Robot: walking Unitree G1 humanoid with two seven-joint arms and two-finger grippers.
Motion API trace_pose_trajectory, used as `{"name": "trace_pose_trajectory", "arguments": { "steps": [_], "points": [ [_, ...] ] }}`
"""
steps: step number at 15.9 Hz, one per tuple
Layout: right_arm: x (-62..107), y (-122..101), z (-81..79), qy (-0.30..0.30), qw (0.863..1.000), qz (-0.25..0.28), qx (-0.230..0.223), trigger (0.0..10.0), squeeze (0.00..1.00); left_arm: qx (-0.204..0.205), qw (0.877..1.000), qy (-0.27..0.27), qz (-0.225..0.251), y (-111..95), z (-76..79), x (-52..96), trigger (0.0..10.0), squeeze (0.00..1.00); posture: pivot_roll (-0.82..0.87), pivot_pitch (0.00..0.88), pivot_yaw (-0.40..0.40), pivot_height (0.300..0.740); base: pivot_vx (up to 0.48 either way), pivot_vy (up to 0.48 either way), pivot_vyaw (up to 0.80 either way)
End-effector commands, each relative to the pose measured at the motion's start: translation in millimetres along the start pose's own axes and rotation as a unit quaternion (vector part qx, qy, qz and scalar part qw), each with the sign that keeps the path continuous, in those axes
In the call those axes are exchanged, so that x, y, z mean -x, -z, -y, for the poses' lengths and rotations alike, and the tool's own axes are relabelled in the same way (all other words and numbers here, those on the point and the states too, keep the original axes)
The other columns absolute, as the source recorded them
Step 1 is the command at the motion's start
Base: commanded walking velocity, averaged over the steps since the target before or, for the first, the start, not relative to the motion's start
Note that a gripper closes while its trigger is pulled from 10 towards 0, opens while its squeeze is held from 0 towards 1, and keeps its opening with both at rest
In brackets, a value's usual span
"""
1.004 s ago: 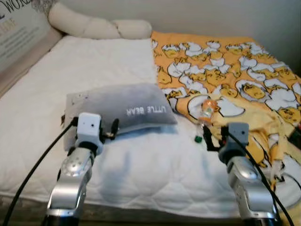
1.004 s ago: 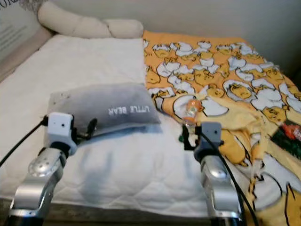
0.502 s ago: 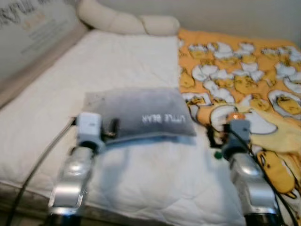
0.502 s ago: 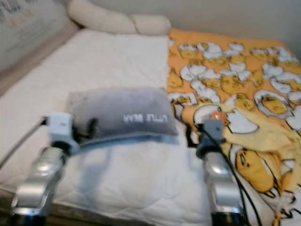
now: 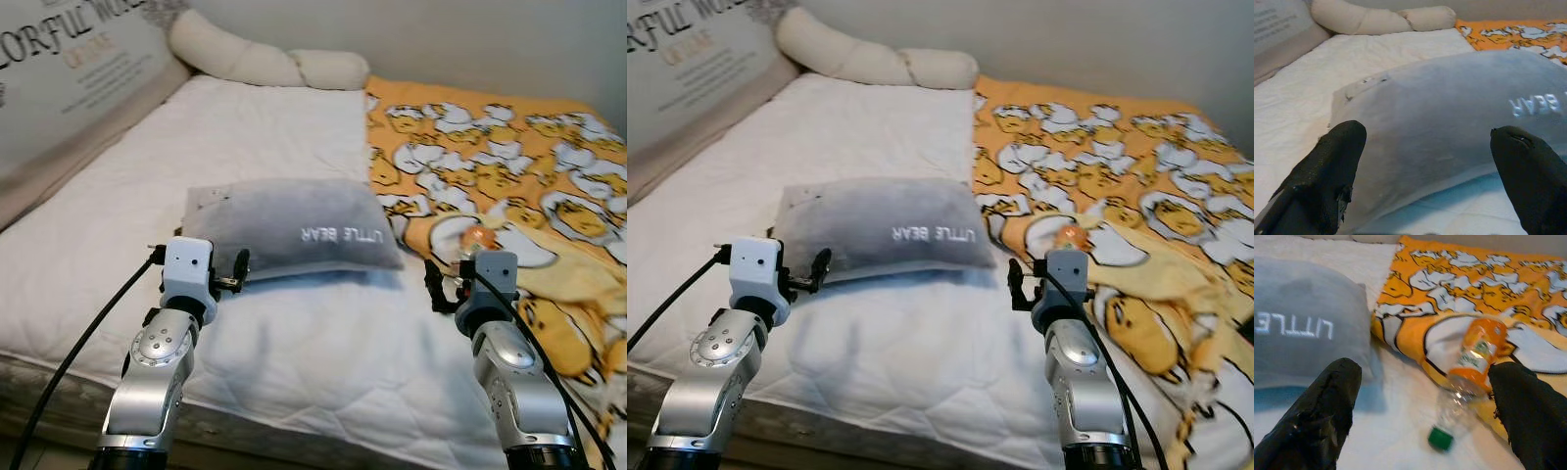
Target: Clean up the room
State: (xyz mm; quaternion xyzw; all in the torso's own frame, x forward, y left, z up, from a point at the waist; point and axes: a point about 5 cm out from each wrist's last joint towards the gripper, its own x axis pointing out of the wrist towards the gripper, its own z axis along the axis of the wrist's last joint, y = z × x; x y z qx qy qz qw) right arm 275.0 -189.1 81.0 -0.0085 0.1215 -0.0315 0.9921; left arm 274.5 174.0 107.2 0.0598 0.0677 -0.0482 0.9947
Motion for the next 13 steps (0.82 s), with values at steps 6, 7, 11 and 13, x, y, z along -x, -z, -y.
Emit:
{"name": "trace_pose_trajectory", "arguments": {
  "steps": [6, 7, 11, 13],
  "points": [
    [0.8, 2.9, 5.3, 0.011, 1.000, -0.013, 0.007, 10.0, 1.00, -0.007, 1.000, 0.008, -0.004, 0.2, 2.5, -1.9, 10.0, 0.67, -0.07, 0.000, -0.044, 0.740, 0.000, 0.000, 0.00],
    [0.7, 3.1, 5.6, 0.011, 1.000, -0.014, 0.007, 10.0, 1.00, -0.007, 1.000, 0.008, -0.005, 0.6, 2.8, -2.1, 10.0, 0.67, -0.07, 0.000, -0.044, 0.740, 0.000, 0.000, 0.00],
    [0.3, 3.4, 5.3, 0.010, 1.000, -0.016, 0.007, 10.0, 1.00, -0.006, 1.000, 0.007, -0.007, 2.2, 1.7, -2.7, 10.0, 0.66, -0.07, 0.000, -0.045, 0.740, 0.000, 0.000, 0.00],
    [0.2, 3.4, 5.0, 0.010, 1.000, -0.017, 0.007, 10.0, 1.00, -0.007, 1.000, 0.006, -0.009, 2.8, 1.2, -2.9, 10.0, 0.66, -0.07, 0.000, -0.045, 0.740, 0.000, 0.000, 0.00]
  ]
}}
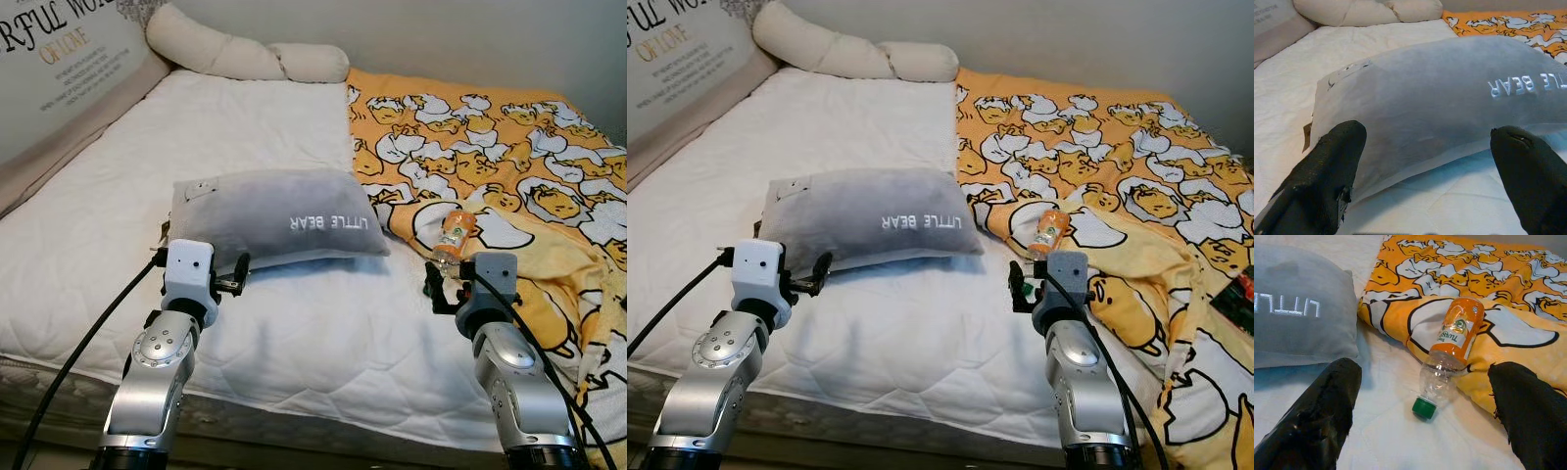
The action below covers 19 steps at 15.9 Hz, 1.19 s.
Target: Clean up the room
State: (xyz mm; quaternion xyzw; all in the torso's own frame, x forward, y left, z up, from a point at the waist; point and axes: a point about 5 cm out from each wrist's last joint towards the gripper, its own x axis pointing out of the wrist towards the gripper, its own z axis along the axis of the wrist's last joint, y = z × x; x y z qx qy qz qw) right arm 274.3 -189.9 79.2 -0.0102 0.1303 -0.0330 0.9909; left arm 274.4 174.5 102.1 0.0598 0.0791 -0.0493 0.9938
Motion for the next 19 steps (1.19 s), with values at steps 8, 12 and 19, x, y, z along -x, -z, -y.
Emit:
{"name": "trace_pose_trajectory", "arguments": {
  "steps": [8, 12, 19],
  "points": [
    [0.3, 2.7, 3.1, 0.006, 1.000, -0.011, 0.006, 10.0, 1.00, -0.013, 1.000, 0.006, -0.001, -0.5, 2.3, -2.7, 10.0, 0.66, -0.07, 0.000, -0.045, 0.740, 0.000, 0.000, 0.00],
    [0.4, 2.1, 1.6, 0.000, 1.000, -0.010, 0.009, 10.0, 1.00, -0.020, 1.000, 0.009, 0.002, -0.8, 3.0, -2.4, 10.0, 0.67, -0.08, 0.000, -0.046, 0.740, 0.000, 0.000, 0.00],
    [0.4, 2.5, 2.2, 0.000, 1.000, -0.011, 0.009, 10.0, 1.00, -0.021, 1.000, 0.007, 0.004, -1.0, 4.3, -2.0, 10.0, 0.67, -0.08, 0.000, -0.048, 0.740, 0.000, -0.188, 0.00]
  ]
}}
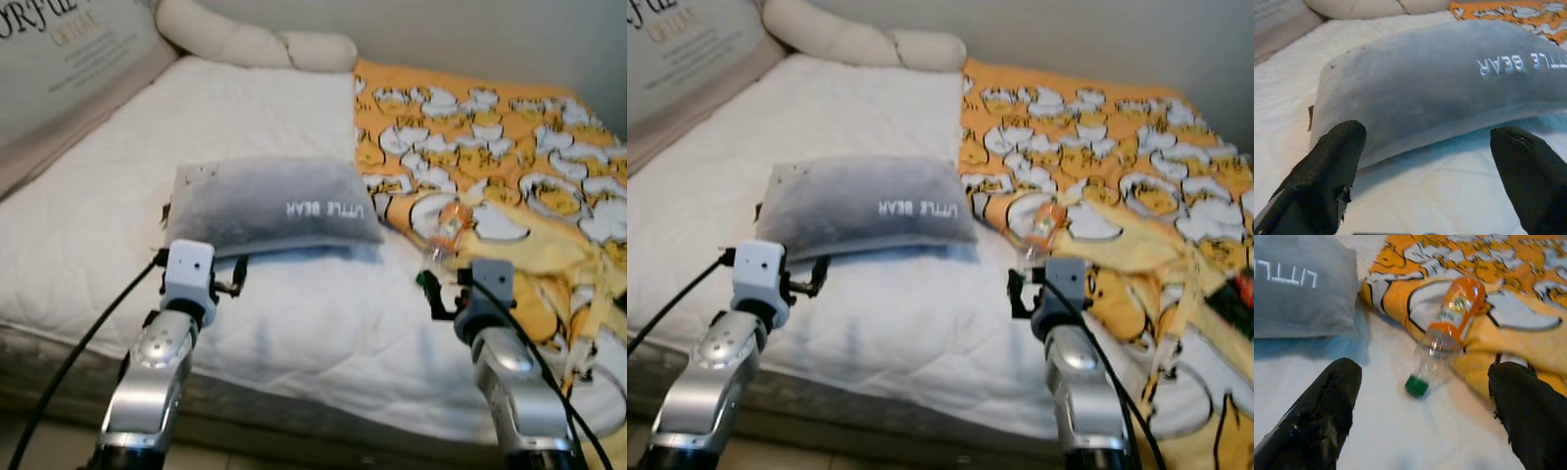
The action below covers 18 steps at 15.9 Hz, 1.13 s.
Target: Clean up the room
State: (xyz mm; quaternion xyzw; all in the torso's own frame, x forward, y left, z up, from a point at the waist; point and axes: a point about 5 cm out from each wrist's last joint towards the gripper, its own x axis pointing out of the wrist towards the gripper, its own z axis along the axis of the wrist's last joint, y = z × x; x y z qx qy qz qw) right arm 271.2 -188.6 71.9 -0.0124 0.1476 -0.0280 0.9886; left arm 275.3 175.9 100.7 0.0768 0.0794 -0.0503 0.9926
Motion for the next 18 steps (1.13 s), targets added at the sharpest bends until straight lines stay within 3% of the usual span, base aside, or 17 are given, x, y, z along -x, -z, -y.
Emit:
{"name": "trace_pose_trajectory", "arguments": {
  "steps": [1, 4, 10, 11, 14, 17, 18],
  "points": [
    [-0.6, -5, 3.9, 0.006, 1.000, 0.006, 0.007, 10.0, 1.00, -0.005, 1.000, 0.007, 0.004, -2, 6.1, -1.0, 10.0, 0.67, -0.08, 0.000, -0.050, 0.740, 0.000, 0.000, 0.00],
    [-0.8, -5, 4.6, 0.008, 1.000, 0.005, 0.009, 10.0, 1.00, 0.003, 1.000, -0.004, 0.000, -2, 4.6, -2.3, 10.0, 0.54, -0.08, 0.000, -0.052, 0.740, 0.000, 0.000, 0.00],
    [-1.9, -5, 5.1, 0.008, 1.000, 0.002, 0.018, 10.0, 1.00, 0.000, 1.000, 0.000, 0.006, -3, 7.3, -2.9, 10.0, 0.51, -0.08, 0.000, -0.056, 0.740, 0.000, 0.000, 0.00],
    [-2.0, -4, 5.0, 0.008, 1.000, 0.000, 0.018, 10.0, 0.00, -0.001, 1.000, 0.002, 0.007, -3, 7.6, -2.8, 10.0, 0.52, -0.08, 0.000, -0.057, 0.740, 0.000, 0.000, 0.00],
    [-1.9, -1, 5.6, 0.007, 1.000, -0.014, 0.022, 10.0, 0.00, -0.004, 1.000, 0.004, 0.009, -4, 8.9, -2.1, 10.0, 0.53, -0.07, 0.000, -0.059, 0.740, 0.000, 0.000, 0.00],
    [0.4, -3, 6.5, 0.010, 1.000, -0.015, 0.015, 10.0, 0.00, -0.032, 0.999, 0.024, 0.018, -9, 10.0, 1.3, 10.0, 0.51, -0.06, 0.000, -0.060, 0.740, 0.000, 0.000, 0.00],
    [1.0, -5, 11.3, 0.024, 0.999, -0.007, -0.028, 10.0, 1.00, -0.041, 0.997, 0.058, 0.017, -9, 11.5, 7.4, 10.0, 0.50, -0.05, 0.000, -0.062, 0.740, 0.000, 0.000, 0.00]
  ]
}}
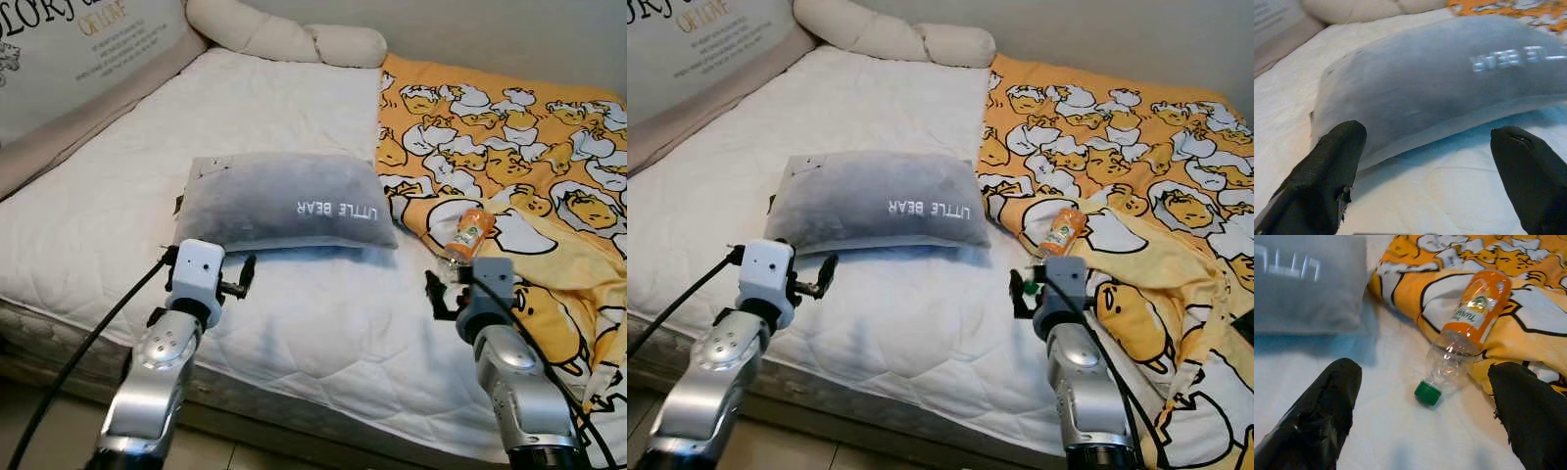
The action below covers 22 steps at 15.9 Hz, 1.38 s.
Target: Clean up the room
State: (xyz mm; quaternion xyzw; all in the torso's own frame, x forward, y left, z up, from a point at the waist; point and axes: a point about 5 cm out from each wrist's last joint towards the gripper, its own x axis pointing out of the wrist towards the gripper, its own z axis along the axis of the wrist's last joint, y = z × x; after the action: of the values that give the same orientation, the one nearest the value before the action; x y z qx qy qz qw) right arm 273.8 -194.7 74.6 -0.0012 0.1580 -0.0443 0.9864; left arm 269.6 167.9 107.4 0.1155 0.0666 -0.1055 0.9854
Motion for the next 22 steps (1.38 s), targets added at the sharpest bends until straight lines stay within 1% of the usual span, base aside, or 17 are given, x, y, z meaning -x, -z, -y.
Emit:
{"name": "trace_pose_trajectory", "arguments": {
  "steps": [1, 2, 3, 5, 6, 7, 8, 10, 13, 16, 17, 19, 22],
  "points": [
    [-7.0, -2, 10.2, 0.026, 1.000, -0.008, 0.003, 10.0, 1.00, -0.023, 0.999, 0.041, 0.004, -3, 4.7, 0.5, 10.0, 0.50, -0.04, 0.000, -0.062, 0.740, 0.000, 0.000, 0.00],
    [-9.5, -2, 11.2, 0.030, 0.999, -0.012, 0.013, 10.0, 1.00, -0.029, 0.998, 0.047, 0.004, -3, 4.7, 0.0, 10.0, 0.50, -0.04, 0.000, -0.062, 0.740, 0.000, 0.000, 0.00],
    [-31.4, -7, 19.9, 0.053, 0.998, -0.032, 0.026, 10.0, 1.00, -0.041, 0.997, 0.071, 0.015, -12, 1.2, -8.0, 10.0, 0.51, -0.02, 0.000, -0.057, 0.740, 0.000, 0.000, 0.00],
    [-46.2, -14, 28.2, 0.076, 0.996, -0.043, 0.028, 10.0, 1.00, -0.053, 0.994, 0.094, 0.022, -20, -1.8, -12.0, 10.0, 0.51, -0.02, 0.000, -0.052, 0.740, 0.000, 0.000, 0.00],
    [-49.9, -17, 31.3, 0.084, 0.995, -0.045, 0.030, 10.0, 1.00, -0.058, 0.992, 0.108, 0.025, -23, -2.4, -10.2, 10.0, 0.51, -0.01, 0.000, -0.045, 0.740, 0.000, 0.000, 0.00],
    [-59.6, -23, 36.6, 0.094, 0.994, -0.052, 0.029, 10.0, 1.00, -0.064, 0.987, 0.145, 0.022, -26, -2.7, -8.5, 10.0, 0.51, -0.01, 0.000, -0.039, 0.740, 0.000, 0.000, 0.00],
    [-65.6, -28, 38.8, 0.097, 0.994, -0.054, 0.023, 10.0, 1.00, -0.070, 0.984, 0.164, 0.016, -26, -3.0, -6.6, 10.0, 0.51, -0.01, 0.000, -0.025, 0.740, 0.000, 0.000, 0.00],
    [-70.6, -32, 39.9, 0.098, 0.994, -0.053, 0.022, 10.0, 1.00, -0.073, 0.982, 0.176, 0.010, -25, -3.4, -2.0, 10.0, 0.52, -0.01, 0.000, -0.013, 0.740, 0.000, 0.000, 0.00],
    [-74.5, -35, 41.6, 0.091, 0.995, -0.049, 0.011, 10.0, 1.00, -0.070, 0.979, 0.192, 0.008, -28, -1.5, 8.5, 10.0, 0.51, 0.00, 0.051, 0.002, 0.740, 0.000, 0.000, 0.00],
    [-75.0, -29, 44.5, 0.090, 0.994, -0.057, 0.019, 10.0, 1.00, -0.069, 0.976, 0.205, 0.001, -34, -2.4, 23.6, 10.0, 0.51, 0.03, 0.131, -0.003, 0.740, 0.000, 0.000, 0.00],
    [-75.2, -29, 44.7, 0.088, 0.994, -0.056, 0.019, 10.0, 1.00, -0.069, 0.976, 0.206, -0.001, -35, -3.2, 24.8, 10.0, 0.51, 0.03, 0.140, -0.004, 0.740, 0.000, 0.000, 0.00],
    [-76.6, -32, 42.9, 0.076, 0.996, -0.045, 0.018, 10.0, 1.00, -0.070, 0.976, 0.208, -0.005, -38, -5.4, 30.0, 10.0, 0.51, 0.05, 0.178, -0.007, 0.740, 0.000, 0.000, 0.00],
    [-78.3, -39, 38.3, 0.057, 0.998, -0.020, 0.024, 10.0, 1.00, -0.072, 0.975, 0.210, -0.013, -48, -7.1, 46.9, 10.0, 0.51, 0.07, 0.245, -0.013, 0.740, 0.000, 0.000, 0.00]
  ]
}}
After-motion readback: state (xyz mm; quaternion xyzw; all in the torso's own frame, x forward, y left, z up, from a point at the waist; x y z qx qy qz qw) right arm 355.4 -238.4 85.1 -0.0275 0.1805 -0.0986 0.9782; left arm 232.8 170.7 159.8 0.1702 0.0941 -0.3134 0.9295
